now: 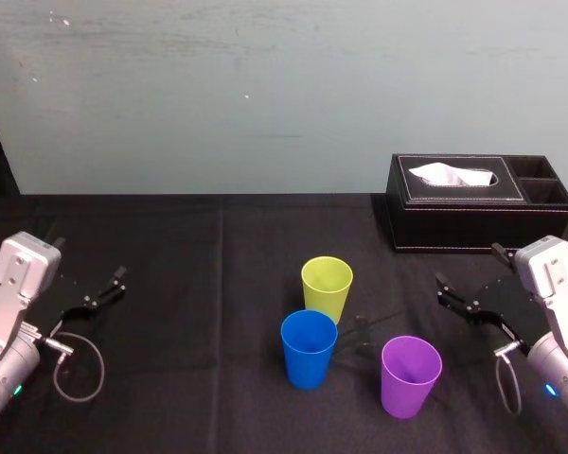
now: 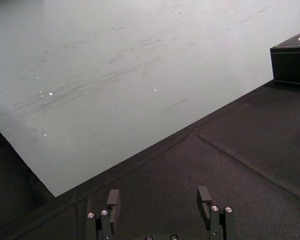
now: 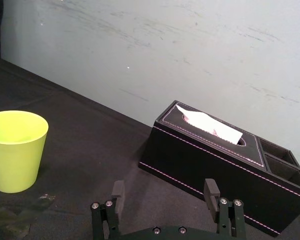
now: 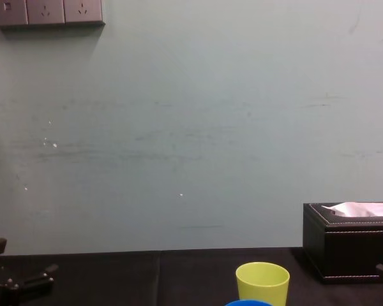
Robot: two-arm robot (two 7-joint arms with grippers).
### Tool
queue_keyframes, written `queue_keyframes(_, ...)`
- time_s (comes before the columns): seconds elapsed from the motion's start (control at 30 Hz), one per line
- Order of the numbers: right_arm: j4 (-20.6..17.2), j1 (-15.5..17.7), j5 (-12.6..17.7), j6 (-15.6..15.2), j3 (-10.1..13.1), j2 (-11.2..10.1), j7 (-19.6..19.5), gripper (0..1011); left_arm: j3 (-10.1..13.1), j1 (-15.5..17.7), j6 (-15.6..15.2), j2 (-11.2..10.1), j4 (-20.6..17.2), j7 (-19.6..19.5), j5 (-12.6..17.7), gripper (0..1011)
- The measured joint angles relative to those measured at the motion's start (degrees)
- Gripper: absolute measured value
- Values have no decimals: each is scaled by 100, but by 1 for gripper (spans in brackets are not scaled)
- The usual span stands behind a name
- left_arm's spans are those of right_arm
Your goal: Stack the three plastic cups sequentially using one hand.
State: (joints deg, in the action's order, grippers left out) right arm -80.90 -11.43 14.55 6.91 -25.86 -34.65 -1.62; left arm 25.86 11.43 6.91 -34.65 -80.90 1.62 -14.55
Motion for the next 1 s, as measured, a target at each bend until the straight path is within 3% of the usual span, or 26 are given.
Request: queue_keyframes(1.0,0,0,0,0,0,0,0,1004,0,0,0,0,0,0,0,1000)
